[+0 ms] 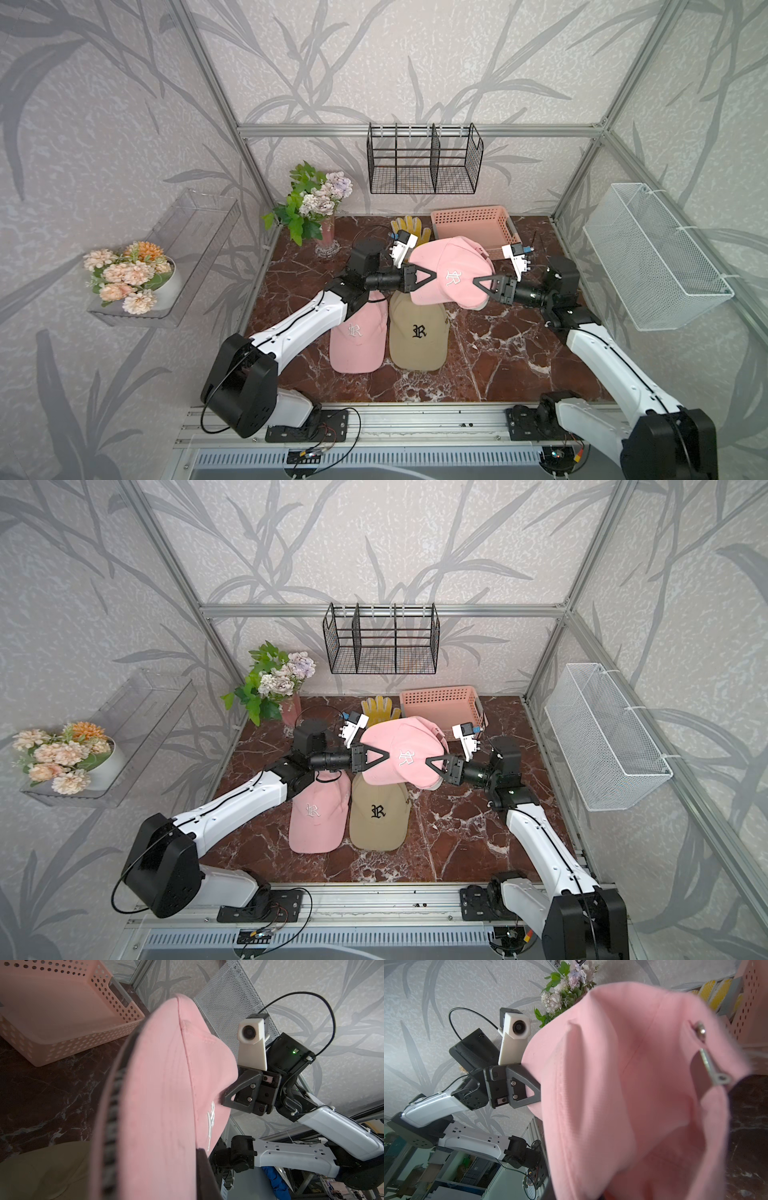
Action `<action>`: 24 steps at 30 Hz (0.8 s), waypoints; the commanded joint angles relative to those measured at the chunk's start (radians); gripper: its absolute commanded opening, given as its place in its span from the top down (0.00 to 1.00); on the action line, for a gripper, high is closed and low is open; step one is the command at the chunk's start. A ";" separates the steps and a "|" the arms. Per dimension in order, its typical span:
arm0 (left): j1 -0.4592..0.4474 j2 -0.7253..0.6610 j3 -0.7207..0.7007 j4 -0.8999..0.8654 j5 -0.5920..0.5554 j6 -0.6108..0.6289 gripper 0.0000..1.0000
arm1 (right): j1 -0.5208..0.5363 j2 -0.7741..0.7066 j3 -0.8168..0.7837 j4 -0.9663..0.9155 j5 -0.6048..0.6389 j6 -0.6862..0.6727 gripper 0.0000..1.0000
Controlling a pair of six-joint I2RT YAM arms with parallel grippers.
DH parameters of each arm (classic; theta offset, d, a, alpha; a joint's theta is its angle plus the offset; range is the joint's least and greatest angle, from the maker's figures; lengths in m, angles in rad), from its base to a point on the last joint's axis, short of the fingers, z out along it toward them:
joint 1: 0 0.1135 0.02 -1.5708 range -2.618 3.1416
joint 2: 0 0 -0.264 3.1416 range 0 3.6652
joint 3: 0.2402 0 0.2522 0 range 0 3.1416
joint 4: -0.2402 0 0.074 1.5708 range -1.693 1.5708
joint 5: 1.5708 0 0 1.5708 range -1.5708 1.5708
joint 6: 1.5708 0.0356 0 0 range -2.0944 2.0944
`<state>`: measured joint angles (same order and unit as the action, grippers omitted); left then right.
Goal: Turn the baseball cap inside out
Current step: Turn over the baseball cap.
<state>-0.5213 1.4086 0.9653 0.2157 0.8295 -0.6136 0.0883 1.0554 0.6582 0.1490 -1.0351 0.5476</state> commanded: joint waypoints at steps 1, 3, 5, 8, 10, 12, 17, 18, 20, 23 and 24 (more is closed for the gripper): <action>0.063 -0.024 -0.022 0.068 -0.083 -0.054 1.00 | -0.042 -0.035 -0.013 0.040 0.005 0.026 0.99; 0.063 -0.024 -0.027 0.093 -0.063 -0.074 1.00 | -0.042 -0.038 -0.016 0.033 0.025 0.013 0.97; 0.063 -0.028 -0.035 0.117 -0.052 -0.091 1.00 | -0.042 -0.047 -0.018 0.012 0.058 -0.004 0.85; 0.060 -0.034 -0.054 0.171 -0.054 -0.144 1.00 | -0.037 -0.090 -0.029 -0.021 0.160 -0.054 0.68; 0.057 -0.040 -0.072 0.226 -0.065 -0.198 1.00 | -0.021 -0.139 -0.048 -0.032 0.260 -0.104 0.63; 0.051 -0.045 -0.089 0.291 -0.091 -0.271 1.00 | 0.017 -0.192 -0.063 -0.061 0.363 -0.204 0.55; 0.009 -0.052 -0.070 0.284 -0.222 -0.400 1.00 | 0.148 -0.265 -0.091 -0.069 0.573 -0.432 0.51; -0.002 -0.057 -0.062 0.267 -0.262 -0.430 1.00 | 0.179 -0.272 -0.101 -0.052 0.597 -0.480 0.50; -0.030 -0.070 -0.043 0.207 -0.358 -0.489 1.00 | 0.243 -0.281 -0.124 -0.011 0.639 -0.576 0.49; -0.073 -0.094 0.004 0.080 -0.496 -0.573 1.00 | 0.349 -0.286 -0.160 0.055 0.719 -0.741 0.46; -0.082 -0.097 0.018 0.047 -0.517 -0.604 1.00 | 0.390 -0.288 -0.177 0.087 0.760 -0.811 0.44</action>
<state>-0.5804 1.3571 0.9123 0.3283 0.4679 -1.0996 0.4057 0.7799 0.5152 0.1406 -0.4107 -0.0250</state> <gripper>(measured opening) 0.090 0.553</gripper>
